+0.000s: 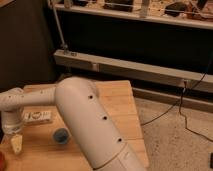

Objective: Push the ceramic bowl across the table

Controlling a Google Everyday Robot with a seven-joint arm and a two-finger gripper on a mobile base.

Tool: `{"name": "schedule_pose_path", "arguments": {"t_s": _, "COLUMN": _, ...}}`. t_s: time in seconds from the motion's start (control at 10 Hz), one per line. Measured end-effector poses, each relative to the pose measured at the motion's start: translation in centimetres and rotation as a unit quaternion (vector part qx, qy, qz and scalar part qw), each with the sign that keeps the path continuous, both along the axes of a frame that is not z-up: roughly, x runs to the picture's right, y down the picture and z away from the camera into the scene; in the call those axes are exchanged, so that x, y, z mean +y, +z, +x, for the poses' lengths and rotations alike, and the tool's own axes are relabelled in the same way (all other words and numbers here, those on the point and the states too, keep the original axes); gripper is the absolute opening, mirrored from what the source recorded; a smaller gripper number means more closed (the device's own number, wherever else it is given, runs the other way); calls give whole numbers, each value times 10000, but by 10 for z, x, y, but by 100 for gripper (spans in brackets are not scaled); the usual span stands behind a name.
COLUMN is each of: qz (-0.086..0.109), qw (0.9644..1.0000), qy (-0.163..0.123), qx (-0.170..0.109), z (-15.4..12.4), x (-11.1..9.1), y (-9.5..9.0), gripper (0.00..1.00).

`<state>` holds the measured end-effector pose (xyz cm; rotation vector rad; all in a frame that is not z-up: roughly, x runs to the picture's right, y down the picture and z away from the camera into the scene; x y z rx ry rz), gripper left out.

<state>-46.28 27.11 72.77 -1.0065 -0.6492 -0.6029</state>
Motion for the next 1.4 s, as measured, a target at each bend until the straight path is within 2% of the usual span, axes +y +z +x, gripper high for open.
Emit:
{"name": "schedule_pose_path", "arguments": {"t_s": 0.3, "qz": 56, "qw": 9998, "qy": -155, "qx": -54, "z": -2, "x": 11, "y": -6, "gripper": 65}}
{"name": "schedule_pose_path", "arguments": {"t_s": 0.5, "qz": 88, "qw": 9995, "qy": -245, "qx": -155, "z": -13, "x": 15, "y": -13, "gripper": 65}}
{"name": "schedule_pose_path", "arguments": {"t_s": 0.9, "qz": 203, "qw": 9975, "qy": -415, "qx": -525, "z": -54, "x": 20, "y": -39, "gripper": 65}}
{"name": "schedule_pose_path", "arguments": {"t_s": 1.0, "qz": 210, "qw": 9966, "qy": -427, "qx": -678, "z": -69, "x": 23, "y": -50, "gripper": 65}}
{"name": "schedule_pose_path", "arguments": {"t_s": 1.4, "qz": -7, "qw": 9942, "qy": -326, "qx": -1024, "z": -101, "x": 32, "y": -73, "gripper": 65}}
